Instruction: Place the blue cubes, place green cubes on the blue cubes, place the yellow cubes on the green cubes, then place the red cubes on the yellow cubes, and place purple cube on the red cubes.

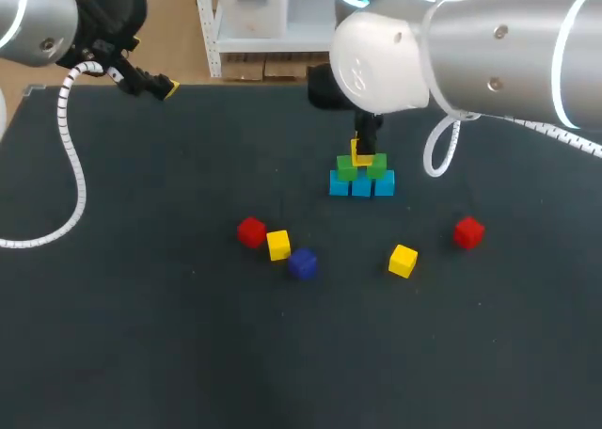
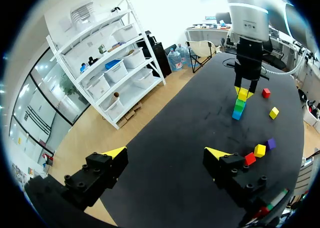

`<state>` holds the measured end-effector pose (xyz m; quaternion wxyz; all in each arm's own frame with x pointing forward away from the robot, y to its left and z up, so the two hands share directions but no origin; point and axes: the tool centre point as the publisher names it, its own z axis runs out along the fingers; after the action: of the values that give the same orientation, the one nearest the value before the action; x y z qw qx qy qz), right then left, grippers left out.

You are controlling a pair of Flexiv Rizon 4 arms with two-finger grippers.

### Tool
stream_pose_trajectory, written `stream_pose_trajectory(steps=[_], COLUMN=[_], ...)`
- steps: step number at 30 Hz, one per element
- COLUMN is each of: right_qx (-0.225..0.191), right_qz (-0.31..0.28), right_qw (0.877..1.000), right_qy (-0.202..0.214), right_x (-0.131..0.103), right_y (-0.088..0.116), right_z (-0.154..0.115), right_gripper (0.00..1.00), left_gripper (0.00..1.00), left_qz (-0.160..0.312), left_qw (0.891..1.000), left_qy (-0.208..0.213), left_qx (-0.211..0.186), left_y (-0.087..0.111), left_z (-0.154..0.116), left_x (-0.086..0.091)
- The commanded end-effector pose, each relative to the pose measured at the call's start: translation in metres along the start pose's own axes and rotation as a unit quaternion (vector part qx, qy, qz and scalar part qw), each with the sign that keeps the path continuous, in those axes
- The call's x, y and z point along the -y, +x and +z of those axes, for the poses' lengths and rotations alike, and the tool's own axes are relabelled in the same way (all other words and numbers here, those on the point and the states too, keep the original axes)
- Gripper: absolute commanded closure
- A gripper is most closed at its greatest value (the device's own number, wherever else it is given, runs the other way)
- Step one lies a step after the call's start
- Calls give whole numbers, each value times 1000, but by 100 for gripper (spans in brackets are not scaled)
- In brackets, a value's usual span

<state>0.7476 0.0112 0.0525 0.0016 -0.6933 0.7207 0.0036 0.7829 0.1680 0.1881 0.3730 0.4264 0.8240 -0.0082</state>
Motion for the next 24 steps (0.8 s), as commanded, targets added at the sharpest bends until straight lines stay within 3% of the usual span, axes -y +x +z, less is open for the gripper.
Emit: stream_pose_trajectory(steps=[1, 19, 21, 24], right_qx=[2, 14, 14, 14], right_qz=[4, 6, 7, 7], right_qw=[1000, 1000, 1000, 1000], right_qy=[-5, -10, -10, -11], right_x=[4, 4, 4, 4], right_y=[1, 1, 2, 2], right_z=[2, 5, 6, 7], right_gripper=[100, 100, 95, 78], left_gripper=[0, 0, 0, 0], left_qz=[1, 1, 1, 1], left_qw=[1000, 1000, 1000, 1000], left_qy=[2, 2, 2, 2], left_qx=[2, 2, 2, 2], left_y=[1, 1, 1, 1], left_z=[0, 0, 0, 0], left_x=[-1, -1, -1, -1])
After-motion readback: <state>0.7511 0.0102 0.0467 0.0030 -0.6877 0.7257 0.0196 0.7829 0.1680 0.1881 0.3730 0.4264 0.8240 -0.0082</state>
